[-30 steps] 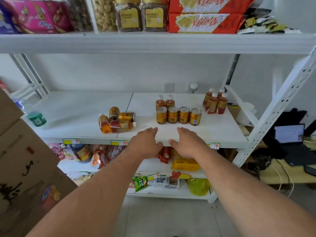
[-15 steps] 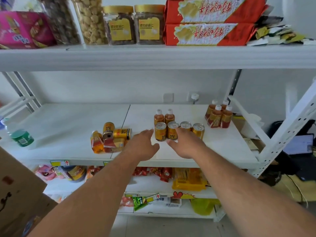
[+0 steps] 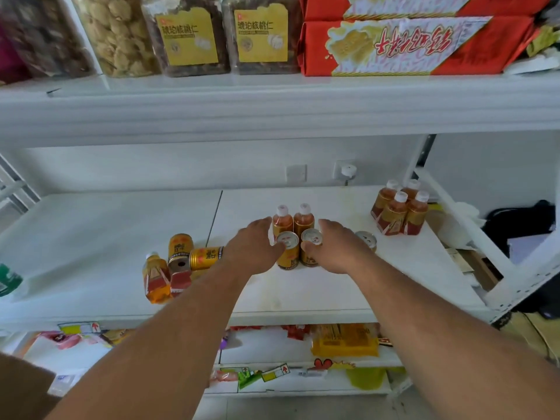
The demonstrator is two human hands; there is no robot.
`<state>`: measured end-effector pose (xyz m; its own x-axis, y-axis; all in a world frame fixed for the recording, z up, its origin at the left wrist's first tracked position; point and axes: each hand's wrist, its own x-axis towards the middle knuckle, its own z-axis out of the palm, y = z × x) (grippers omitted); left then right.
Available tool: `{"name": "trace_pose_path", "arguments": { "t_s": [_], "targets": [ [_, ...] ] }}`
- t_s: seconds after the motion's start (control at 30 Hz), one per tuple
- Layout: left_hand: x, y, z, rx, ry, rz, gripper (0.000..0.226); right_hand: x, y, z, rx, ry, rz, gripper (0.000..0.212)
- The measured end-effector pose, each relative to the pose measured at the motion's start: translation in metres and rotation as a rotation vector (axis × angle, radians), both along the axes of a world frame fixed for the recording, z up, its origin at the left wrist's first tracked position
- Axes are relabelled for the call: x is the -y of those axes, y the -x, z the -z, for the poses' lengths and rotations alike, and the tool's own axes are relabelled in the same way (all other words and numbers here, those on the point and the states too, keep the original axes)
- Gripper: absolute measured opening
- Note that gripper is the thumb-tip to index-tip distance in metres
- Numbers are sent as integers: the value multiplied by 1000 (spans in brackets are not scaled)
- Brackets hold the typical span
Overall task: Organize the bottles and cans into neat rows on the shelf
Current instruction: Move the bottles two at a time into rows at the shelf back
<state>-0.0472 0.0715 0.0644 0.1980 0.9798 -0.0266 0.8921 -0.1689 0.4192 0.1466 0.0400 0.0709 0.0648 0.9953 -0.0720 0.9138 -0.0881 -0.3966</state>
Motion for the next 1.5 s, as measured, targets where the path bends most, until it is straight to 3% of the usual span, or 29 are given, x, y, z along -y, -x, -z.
{"name": "trace_pose_path", "arguments": {
  "t_s": [0.2, 0.43, 0.67, 0.87, 1.03, 1.27, 1.5],
  "targets": [
    [-52, 6, 14, -1, 27, 16, 80, -38, 2, 12, -26, 27, 60, 74],
    [-86, 9, 30, 16, 81, 53, 84, -65, 4, 29, -54, 52, 106, 70],
    [-120, 0, 47, 192, 200, 81, 93, -94, -3, 39, -63, 79, 106, 79],
    [-140, -5, 56, 390, 270, 62, 90, -115, -7, 43, -118, 118, 102, 72],
    [-147, -7, 64, 405, 258, 119, 63, -128, -5, 45, -131, 164, 30, 35],
    [-153, -9, 67, 472, 293, 174, 55, -142, -6, 54, -155, 157, 10, 20],
    [-154, 4, 77, 410, 224, 332, 57, -142, -12, 59, -223, 110, 46, 34]
  ]
}}
